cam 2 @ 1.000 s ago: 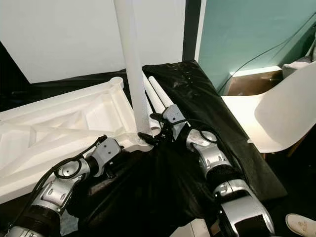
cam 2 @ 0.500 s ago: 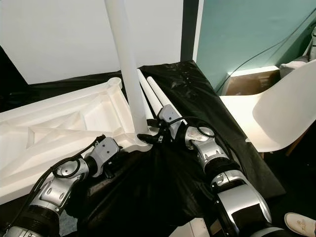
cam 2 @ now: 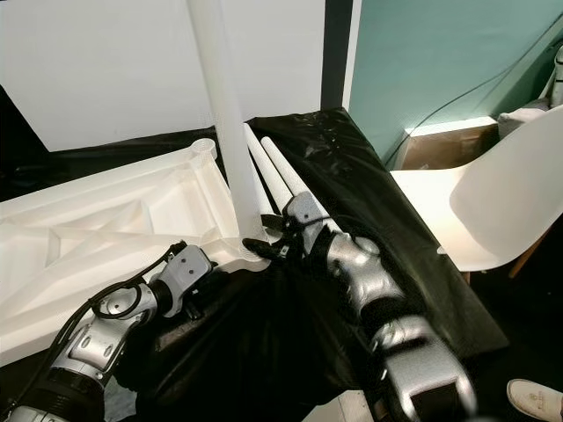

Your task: Building children table

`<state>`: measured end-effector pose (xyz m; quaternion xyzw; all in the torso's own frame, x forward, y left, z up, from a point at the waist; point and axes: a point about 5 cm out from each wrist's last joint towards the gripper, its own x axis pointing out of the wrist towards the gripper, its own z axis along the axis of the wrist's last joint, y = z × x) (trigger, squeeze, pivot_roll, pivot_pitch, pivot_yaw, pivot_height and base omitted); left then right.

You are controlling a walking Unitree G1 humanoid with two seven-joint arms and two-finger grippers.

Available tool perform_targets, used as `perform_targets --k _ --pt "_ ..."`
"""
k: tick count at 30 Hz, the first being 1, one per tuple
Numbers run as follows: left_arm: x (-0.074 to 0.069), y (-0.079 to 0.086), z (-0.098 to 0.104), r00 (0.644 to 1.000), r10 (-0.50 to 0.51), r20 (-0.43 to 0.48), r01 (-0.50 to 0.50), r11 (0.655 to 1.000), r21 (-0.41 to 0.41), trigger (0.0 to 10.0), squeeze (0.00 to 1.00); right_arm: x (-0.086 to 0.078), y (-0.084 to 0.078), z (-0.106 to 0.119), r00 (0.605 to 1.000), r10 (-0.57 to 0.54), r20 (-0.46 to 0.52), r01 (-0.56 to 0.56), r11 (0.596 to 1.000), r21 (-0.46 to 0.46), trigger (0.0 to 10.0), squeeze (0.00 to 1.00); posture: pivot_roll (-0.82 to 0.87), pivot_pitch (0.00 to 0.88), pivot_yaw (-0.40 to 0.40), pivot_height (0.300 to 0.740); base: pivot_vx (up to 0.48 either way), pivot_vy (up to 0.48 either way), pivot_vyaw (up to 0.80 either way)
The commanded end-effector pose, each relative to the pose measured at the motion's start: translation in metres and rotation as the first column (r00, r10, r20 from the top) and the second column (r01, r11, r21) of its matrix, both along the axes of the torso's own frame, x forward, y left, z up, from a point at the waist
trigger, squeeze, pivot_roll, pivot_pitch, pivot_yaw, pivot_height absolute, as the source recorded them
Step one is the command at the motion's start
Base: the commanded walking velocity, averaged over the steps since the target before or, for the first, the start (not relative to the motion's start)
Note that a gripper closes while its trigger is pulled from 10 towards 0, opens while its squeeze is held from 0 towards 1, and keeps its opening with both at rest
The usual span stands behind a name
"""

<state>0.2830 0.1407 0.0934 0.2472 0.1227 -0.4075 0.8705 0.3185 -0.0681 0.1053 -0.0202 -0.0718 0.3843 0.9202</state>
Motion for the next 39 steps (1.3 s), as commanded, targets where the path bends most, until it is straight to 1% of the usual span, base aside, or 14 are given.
perform_targets --k 1,11,12,14,15,16,17,20,21,24,25,30,38,39 --pt "-0.014 -0.005 -0.019 0.99 -0.072 -0.119 0.073 0.997 0.0 0.0 0.0 0.001 -0.011 -0.01 0.962 -0.269 -0.055 0.272 0.961 0.047 0.0 0.0 0.02 0.0 0.038 0.74 0.0 0.0 0.0" --pt "-0.015 -0.003 -0.02 0.99 -0.073 -0.123 0.074 0.997 0.002 0.0 0.0 0.0 -0.022 -0.013 0.931 -0.363 -0.026 0.364 0.931 0.026 0.0 0.0 0.02 0.0 0.035 0.74 0.0 0.0 0.0" --pt "-0.015 -0.003 -0.02 0.99 -0.073 -0.123 0.074 0.997 0.003 0.0 0.0 -0.001 -0.019 -0.013 0.941 -0.338 -0.028 0.338 0.941 0.016 3.9 0.0 0.02 0.0 0.034 0.74 0.0 0.0 0.0" --pt "-0.015 -0.003 -0.02 0.99 -0.073 -0.123 0.074 0.997 0.003 0.0 0.0 -0.001 -0.019 -0.013 0.941 -0.338 -0.028 0.338 0.941 0.016 3.9 0.0 0.02 0.0 0.034 0.74 0.0 0.0 0.0" --pt "-0.015 -0.003 -0.02 0.99 -0.073 -0.122 0.074 0.997 0.003 0.0 0.0 -0.003 -0.014 -0.012 0.95 -0.313 -0.023 0.313 0.95 0.012 10.0 0.08 0.02 0.0 0.034 0.74 0.0 0.0 0.0" --pt "-0.015 -0.003 -0.02 0.99 -0.073 -0.122 0.074 0.997 0.003 0.0 0.0 -0.003 -0.014 -0.012 0.95 -0.313 -0.023 0.313 0.95 0.012 10.0 0.08 0.02 0.0 0.034 0.74 0.0 0.0 0.0" --pt "-0.015 -0.003 -0.021 0.99 -0.073 -0.121 0.074 0.997 0.003 0.0 0.0 -0.003 -0.011 -0.01 0.958 -0.286 -0.025 0.286 0.958 0.017 10.0 1.0 0.02 0.0 0.034 0.74 0.0 0.0 0.0" --pt "-0.015 -0.004 -0.021 0.989 -0.079 -0.126 0.08 0.997 0.003 0.0 0.0 0.0 -0.012 -0.005 0.968 -0.252 -0.001 0.252 0.968 0.007 10.0 1.0 0.01 0.0 0.036 0.74 0.0 0.0 0.0" --pt "-0.015 -0.005 -0.021 0.987 -0.09 -0.132 0.091 0.996 0.002 0.0 0.0 0.003 -0.014 0.001 0.975 -0.221 0.018 0.221 0.975 0.001 10.0 0.0 0.01 0.0 0.036 0.74 0.0 0.0 0.0" --pt "-0.016 -0.005 -0.021 0.986 -0.098 -0.135 0.099 0.995 0.001 1.3 0.0 0.006 -0.016 0.005 0.979 -0.202 0.03 0.202 0.979 -0.005 10.0 0.0 0.01 0.0 0.036 0.74 0.0 0.0 0.0" --pt "-0.016 -0.007 -0.021 0.983 -0.111 -0.145 0.112 0.994 -0.002 10.0 0.0 0.013 -0.02 0.013 0.992 -0.123 0.042 0.124 0.992 -0.026 10.0 0.0 0.01 0.0 0.037 0.74 0.0 0.0 0.0" --pt "-0.016 -0.009 -0.022 0.982 -0.116 -0.147 0.118 0.993 0.005 10.0 0.0 0.021 -0.027 0.024 0.999 0.018 0.037 -0.015 0.996 -0.084 10.0 0.0 0.01 0.0 0.037 0.74 0.0 0.0 0.0" --pt "-0.016 -0.007 -0.022 0.983 -0.113 -0.144 0.117 0.993 0.015 10.0 0.0 0.027 -0.029 0.028 0.994 0.108 0.006 -0.106 0.982 -0.154 10.0 0.0 0.01 0.0 0.035 0.74 0.0 0.0 0.0" --pt "-0.017 -0.007 -0.023 0.983 -0.112 -0.144 0.116 0.993 0.019 10.0 0.0 0.027 -0.028 0.028 0.99 0.143 -0.012 -0.143 0.974 -0.175 6.0 0.0 0.02 0.0 0.039 0.74 0.0 0.0 0.0"
